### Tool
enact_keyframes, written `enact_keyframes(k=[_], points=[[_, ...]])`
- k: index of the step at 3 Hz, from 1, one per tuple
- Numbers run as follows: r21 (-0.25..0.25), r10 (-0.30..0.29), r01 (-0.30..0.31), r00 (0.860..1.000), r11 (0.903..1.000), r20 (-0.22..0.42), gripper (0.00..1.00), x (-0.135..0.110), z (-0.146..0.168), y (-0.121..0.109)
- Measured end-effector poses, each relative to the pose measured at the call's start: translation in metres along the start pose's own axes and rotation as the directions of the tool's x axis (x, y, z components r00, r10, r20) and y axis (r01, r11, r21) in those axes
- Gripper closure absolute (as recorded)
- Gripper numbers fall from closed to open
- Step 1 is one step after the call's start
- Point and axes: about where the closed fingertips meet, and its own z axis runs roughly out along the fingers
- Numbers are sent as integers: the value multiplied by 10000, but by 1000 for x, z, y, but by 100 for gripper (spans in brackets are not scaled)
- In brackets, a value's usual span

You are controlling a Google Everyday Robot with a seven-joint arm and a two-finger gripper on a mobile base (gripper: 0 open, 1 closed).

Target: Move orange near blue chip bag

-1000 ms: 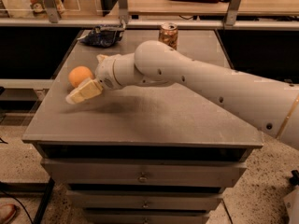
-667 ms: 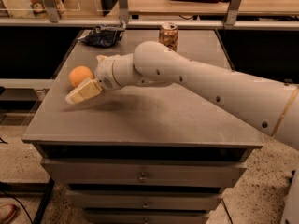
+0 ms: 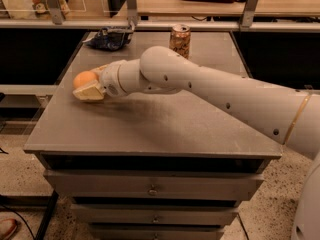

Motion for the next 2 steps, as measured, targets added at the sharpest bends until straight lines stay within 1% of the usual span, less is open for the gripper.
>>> enact_keyframes(k=[2], points=[[-71, -16, 16, 10000, 10000, 0, 88, -1, 3, 3]])
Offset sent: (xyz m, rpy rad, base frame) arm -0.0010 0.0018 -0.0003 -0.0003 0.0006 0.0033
